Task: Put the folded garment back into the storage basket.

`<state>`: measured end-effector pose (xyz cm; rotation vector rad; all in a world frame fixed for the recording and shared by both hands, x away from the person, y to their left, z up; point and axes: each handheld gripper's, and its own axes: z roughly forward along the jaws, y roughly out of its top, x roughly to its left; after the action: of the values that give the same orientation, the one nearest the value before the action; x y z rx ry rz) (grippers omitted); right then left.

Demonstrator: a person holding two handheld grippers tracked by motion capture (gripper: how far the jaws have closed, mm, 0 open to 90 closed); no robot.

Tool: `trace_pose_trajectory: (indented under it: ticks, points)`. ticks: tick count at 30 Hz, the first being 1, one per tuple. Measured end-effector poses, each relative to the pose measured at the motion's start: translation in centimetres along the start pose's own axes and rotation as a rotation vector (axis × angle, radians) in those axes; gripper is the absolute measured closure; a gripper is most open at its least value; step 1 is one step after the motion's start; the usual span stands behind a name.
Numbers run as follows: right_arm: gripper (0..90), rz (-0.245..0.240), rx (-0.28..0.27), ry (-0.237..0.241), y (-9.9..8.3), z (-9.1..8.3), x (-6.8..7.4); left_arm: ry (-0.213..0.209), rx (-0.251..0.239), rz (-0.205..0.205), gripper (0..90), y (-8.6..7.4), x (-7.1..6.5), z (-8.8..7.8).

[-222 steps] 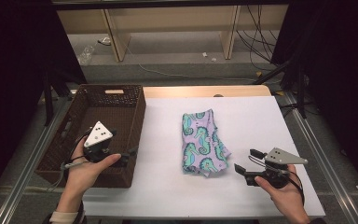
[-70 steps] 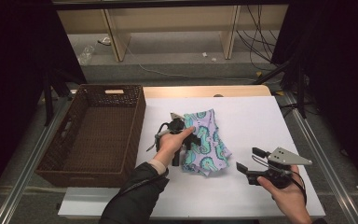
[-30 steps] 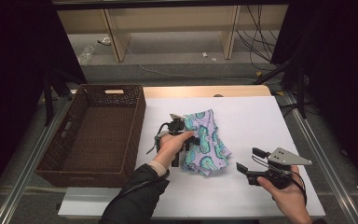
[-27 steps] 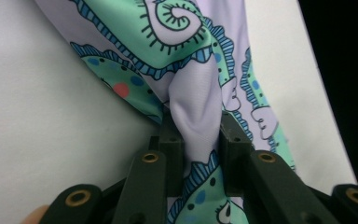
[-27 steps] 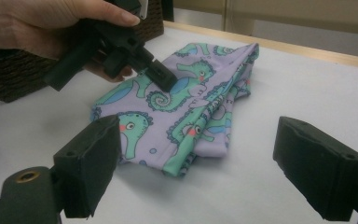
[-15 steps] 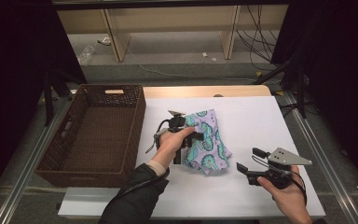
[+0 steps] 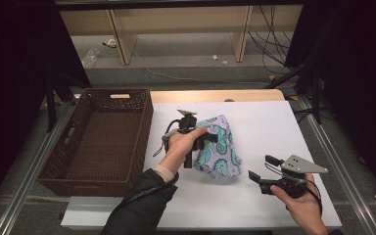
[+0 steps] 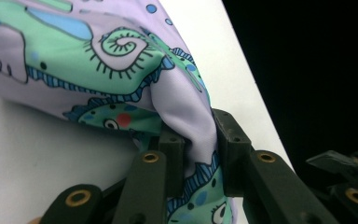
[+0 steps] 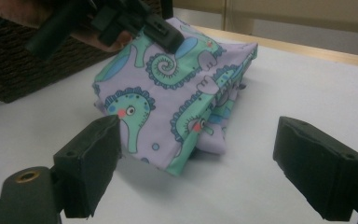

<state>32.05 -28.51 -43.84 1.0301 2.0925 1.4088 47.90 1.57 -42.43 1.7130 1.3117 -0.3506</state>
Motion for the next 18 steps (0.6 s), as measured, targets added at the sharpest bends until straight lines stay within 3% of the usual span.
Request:
trace_pose_trajectory:
  ticks: [18]
  points:
    - [15.8,0.003,0.003,-0.002,0.0,0.0,0.0,-0.023,-0.01,0.034,74.5,1.3,-1.5,-2.2]
